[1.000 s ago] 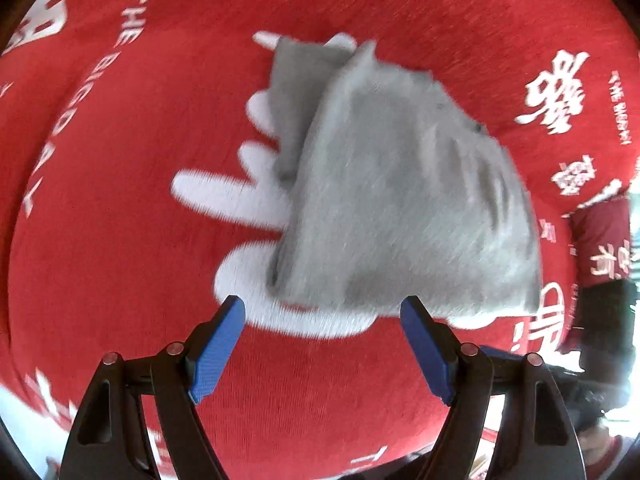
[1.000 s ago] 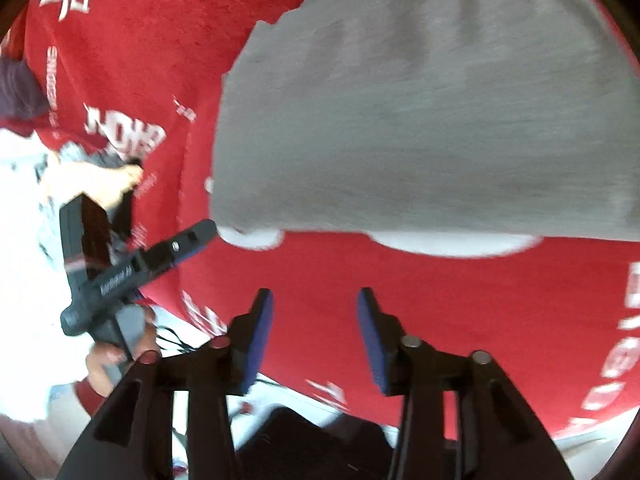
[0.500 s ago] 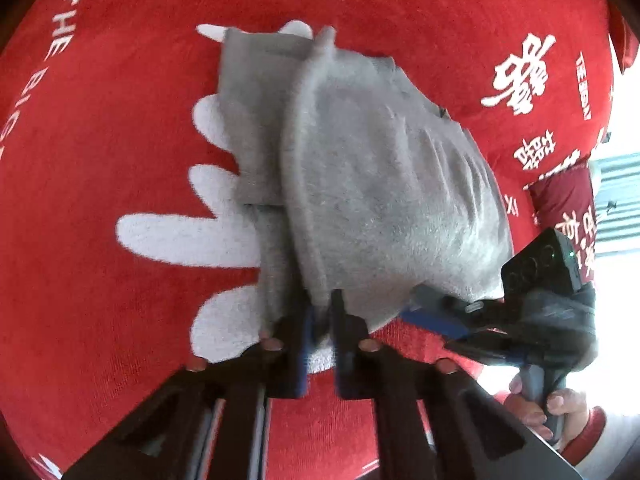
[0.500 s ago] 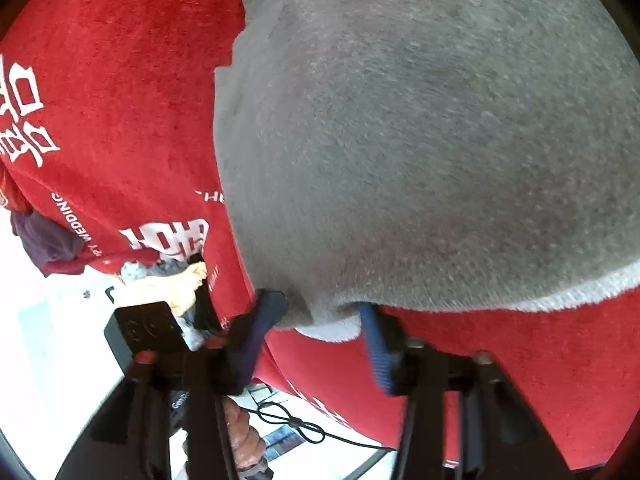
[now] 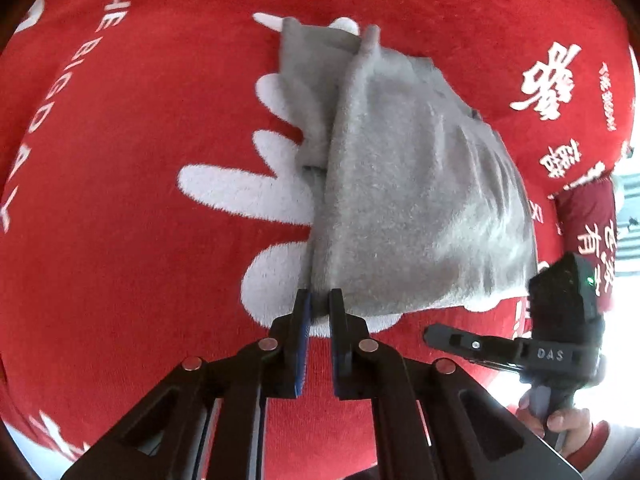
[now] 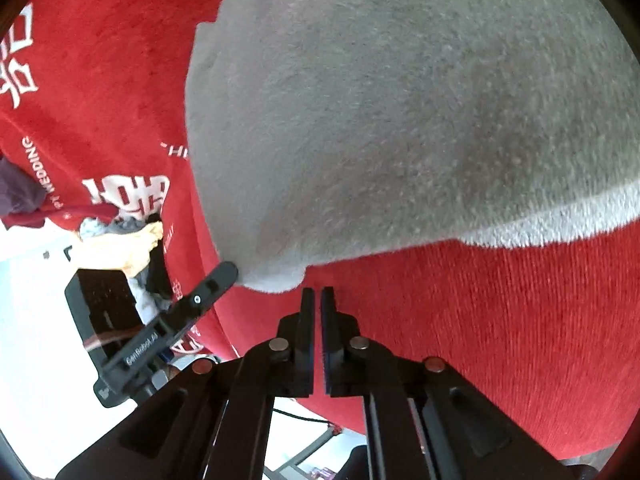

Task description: Fold small clothes

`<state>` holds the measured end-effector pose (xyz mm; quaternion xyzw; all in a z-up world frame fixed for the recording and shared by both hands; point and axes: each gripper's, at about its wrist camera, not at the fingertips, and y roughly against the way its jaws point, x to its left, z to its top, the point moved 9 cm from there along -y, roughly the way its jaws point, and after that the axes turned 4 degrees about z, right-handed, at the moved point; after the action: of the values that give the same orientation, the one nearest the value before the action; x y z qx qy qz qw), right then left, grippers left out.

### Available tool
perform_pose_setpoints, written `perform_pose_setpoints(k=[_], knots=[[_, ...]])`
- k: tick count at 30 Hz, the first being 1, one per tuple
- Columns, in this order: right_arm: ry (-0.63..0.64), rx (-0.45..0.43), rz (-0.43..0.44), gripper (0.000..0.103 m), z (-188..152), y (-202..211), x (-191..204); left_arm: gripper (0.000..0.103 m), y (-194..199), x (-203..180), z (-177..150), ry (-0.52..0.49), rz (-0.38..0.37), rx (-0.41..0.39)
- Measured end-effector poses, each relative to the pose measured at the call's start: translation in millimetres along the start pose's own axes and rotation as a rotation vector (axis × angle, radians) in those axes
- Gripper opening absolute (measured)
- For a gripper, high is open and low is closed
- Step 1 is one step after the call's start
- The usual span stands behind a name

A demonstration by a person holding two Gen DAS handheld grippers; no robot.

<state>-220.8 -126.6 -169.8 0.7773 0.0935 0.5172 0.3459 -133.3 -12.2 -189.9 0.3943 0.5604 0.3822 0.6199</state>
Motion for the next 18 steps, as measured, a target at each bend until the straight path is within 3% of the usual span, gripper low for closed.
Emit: perform_pose_setpoints(k=[2,3,5,8,12,18], knots=[[0.021,0.006,-0.005,0.006,0.6,4.5,2.7,0.068,3.6,3.6,-2.8,0.026,0.049,-0.004],[0.031,0.010,-0.009,0.006,1.7,6.6,4.4,0.072,6.6,4.3,-3.4,0.026,0.065,-0.024],[0.040,0.014,-0.010,0.007,4.0,9.3,5.3,0.072,8.4,4.6,-6.4,0.023,0.083,-0.025],[0.040,0.008,-0.015,0.016,9.3,10.1,8.1,0.072,7.4,7.7,-10.2,0.042,0.117,-0.012],[0.032,0.003,-0.015,0.045,10.6,15.0,4.7,0.072,6.8,14.8,-12.3,0.024,0.206,-0.016],[0.033,0.015,-0.018,0.046,8.5,17.2,-0.3,0.072,-1.6,18.6,-13.2,0.019,0.256,-0.005]])
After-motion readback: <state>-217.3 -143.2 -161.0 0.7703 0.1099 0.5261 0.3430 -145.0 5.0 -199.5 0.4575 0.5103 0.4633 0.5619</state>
